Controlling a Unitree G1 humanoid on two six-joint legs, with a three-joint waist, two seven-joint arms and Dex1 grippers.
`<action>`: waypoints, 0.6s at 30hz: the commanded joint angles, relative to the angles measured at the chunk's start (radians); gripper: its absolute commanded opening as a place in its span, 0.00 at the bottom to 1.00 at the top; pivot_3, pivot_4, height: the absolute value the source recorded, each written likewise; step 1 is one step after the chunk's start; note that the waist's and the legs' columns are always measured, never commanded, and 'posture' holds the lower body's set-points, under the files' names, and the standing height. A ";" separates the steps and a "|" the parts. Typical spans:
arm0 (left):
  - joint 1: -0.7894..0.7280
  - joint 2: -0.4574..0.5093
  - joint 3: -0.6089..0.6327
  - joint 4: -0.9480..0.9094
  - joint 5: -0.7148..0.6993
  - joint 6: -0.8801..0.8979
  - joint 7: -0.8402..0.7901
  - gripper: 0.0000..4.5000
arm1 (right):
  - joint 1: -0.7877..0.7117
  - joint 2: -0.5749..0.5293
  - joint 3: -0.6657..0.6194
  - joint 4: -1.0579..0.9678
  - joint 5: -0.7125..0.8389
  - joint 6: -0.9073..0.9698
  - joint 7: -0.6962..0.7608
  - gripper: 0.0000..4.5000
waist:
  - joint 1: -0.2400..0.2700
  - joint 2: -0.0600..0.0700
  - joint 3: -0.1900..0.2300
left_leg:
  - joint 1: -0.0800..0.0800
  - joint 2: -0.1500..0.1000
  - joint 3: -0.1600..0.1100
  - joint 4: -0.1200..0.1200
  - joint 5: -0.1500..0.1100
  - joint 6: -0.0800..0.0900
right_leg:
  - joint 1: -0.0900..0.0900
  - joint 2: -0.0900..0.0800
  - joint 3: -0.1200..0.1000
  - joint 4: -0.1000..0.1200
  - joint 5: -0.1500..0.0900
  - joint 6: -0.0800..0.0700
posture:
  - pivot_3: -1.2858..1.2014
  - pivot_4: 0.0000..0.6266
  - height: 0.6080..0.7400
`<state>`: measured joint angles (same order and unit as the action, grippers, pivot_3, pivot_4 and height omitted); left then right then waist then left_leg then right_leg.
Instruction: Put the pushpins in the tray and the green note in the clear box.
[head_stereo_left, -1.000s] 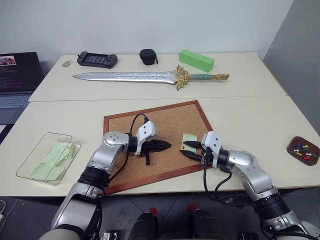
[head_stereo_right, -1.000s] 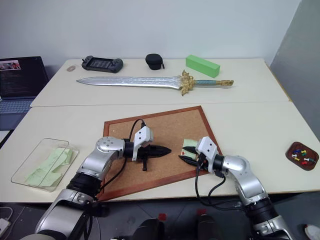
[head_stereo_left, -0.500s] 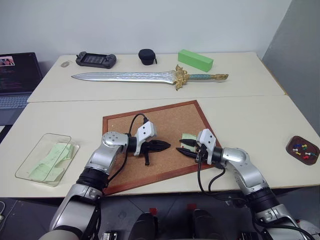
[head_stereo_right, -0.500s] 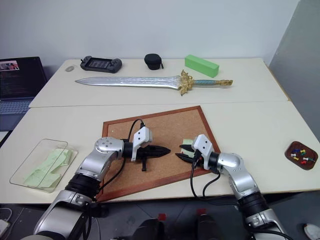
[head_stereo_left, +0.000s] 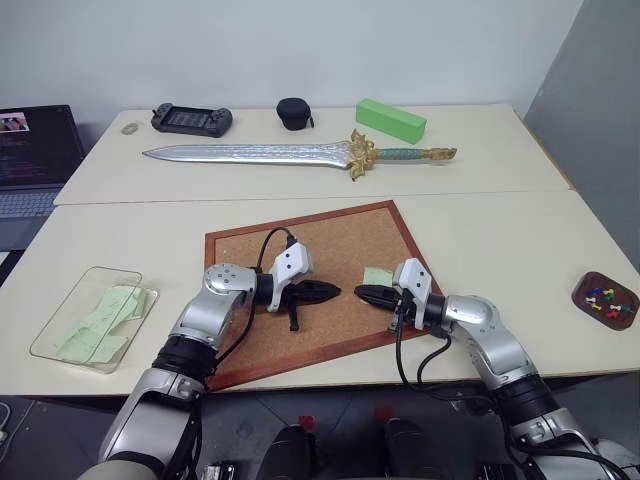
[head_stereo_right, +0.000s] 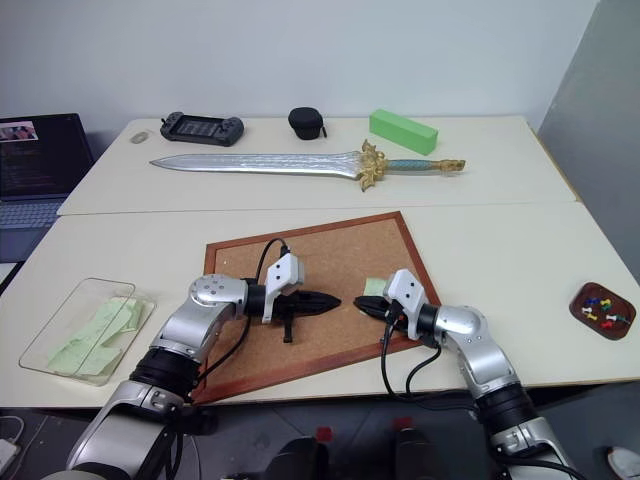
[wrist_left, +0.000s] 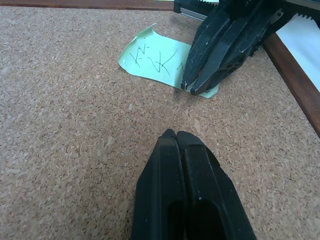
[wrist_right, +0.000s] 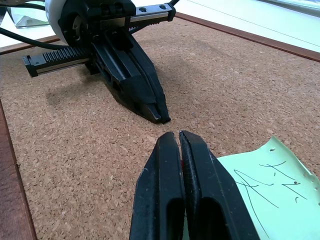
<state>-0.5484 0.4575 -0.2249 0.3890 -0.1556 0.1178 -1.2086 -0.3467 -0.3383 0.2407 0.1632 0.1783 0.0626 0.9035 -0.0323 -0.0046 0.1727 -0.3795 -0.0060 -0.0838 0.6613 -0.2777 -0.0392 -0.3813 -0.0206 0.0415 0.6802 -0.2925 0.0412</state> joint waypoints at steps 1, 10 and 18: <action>0.020 0.007 -0.011 -0.001 0.014 0.014 0.001 0.00 | -0.008 0.003 -0.007 -0.035 0.007 -0.014 0.008 0.00 | 0.000 0.000 0.000 | 0.000 0.000 0.000 0.000 0.000 0.000 | 0.000 0.000 0.000 0.000 0.000 0.000 | 0.52 0.24 1.00; 0.022 -0.002 -0.011 0.001 0.015 0.015 0.008 0.00 | -0.027 -0.068 -0.049 -0.234 0.066 0.070 0.039 0.00 | 0.000 0.000 0.000 | -0.002 0.000 0.000 0.000 0.000 0.000 | -0.002 0.000 0.000 0.000 0.000 0.000 | 0.52 0.24 1.00; 0.004 -0.028 0.016 -0.001 -0.015 0.061 0.040 0.00 | -0.047 -0.091 -0.054 -0.260 0.057 0.075 0.032 0.00 | 0.001 0.000 0.000 | -0.002 0.000 0.000 0.000 0.000 0.000 | -0.002 0.000 0.000 0.000 0.000 0.000 | 0.52 0.24 1.00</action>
<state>-0.5469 0.4442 -0.2194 0.3853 -0.1584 0.1272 -1.1938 -0.3706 -0.4199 0.2023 -0.0686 0.2372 0.1619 0.9335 -0.0317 -0.0047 0.1727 -0.3811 -0.0061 -0.0835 0.6616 -0.2776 -0.0392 -0.3832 -0.0211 0.0419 0.6803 -0.2924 0.0412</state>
